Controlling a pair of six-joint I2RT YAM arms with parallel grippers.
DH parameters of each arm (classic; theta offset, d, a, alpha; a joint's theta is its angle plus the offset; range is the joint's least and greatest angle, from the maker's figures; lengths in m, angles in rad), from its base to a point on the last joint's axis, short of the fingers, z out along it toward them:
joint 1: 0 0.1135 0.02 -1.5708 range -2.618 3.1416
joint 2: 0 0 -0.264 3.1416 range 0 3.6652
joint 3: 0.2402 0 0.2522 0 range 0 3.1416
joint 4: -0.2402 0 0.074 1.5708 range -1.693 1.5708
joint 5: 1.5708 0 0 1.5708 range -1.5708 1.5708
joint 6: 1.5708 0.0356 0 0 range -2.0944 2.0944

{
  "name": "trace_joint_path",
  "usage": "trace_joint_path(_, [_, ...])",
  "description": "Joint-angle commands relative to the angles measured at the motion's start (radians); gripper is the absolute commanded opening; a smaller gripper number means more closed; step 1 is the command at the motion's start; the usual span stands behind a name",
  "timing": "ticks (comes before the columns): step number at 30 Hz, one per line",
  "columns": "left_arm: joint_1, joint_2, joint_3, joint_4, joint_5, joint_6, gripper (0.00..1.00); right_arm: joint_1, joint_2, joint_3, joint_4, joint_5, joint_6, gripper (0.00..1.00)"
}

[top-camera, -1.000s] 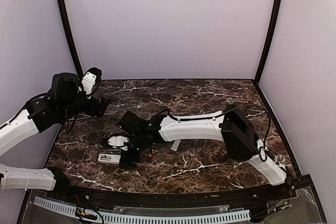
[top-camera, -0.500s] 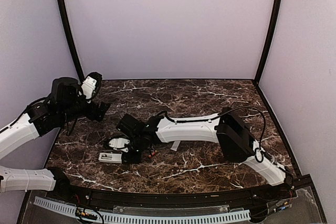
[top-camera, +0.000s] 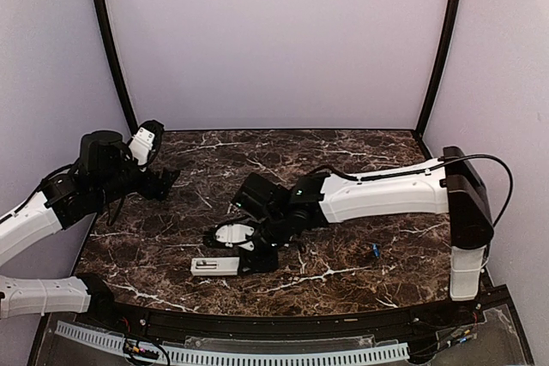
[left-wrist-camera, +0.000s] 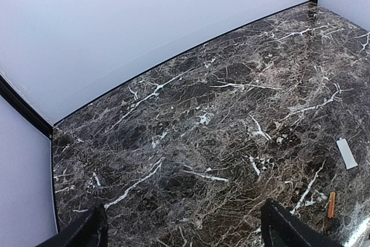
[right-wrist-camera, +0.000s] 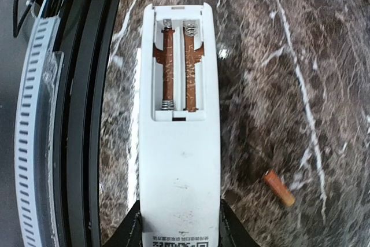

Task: Load the batteries into the remote control
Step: Move the remote control without batteries to the center of the board.

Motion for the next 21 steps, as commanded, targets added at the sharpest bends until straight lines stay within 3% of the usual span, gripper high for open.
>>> trace_joint_path(1, [0.008,-0.014,-0.020,0.027,0.024,0.002,0.91,0.009,-0.079,-0.206,-0.035,0.014,0.002,0.27])
trace_joint_path(7, [0.008,0.013,-0.018,0.038,0.042,-0.008,0.91,0.000,-0.132,-0.345,-0.038,0.053,-0.005,0.27])
trace_joint_path(13, [0.009,0.013,-0.021,0.039,0.050,-0.007,0.91,-0.012,-0.100,-0.352,-0.067,0.092,-0.020,0.31])
trace_joint_path(16, [0.011,0.008,-0.024,0.039,0.052,-0.003,0.91,-0.011,-0.088,-0.341,-0.087,0.109,-0.020,0.59])
trace_joint_path(19, [0.009,0.004,-0.031,0.039,0.065,0.000,0.91,-0.010,-0.072,-0.309,-0.123,0.118,-0.027,0.74])
trace_joint_path(20, [0.009,0.003,-0.031,0.040,0.068,0.000,0.91,-0.010,-0.069,-0.296,-0.132,0.121,-0.030,0.93])
trace_joint_path(21, [0.009,0.004,-0.031,0.040,0.074,0.000,0.91,-0.011,-0.068,-0.280,-0.141,0.124,-0.033,0.98])
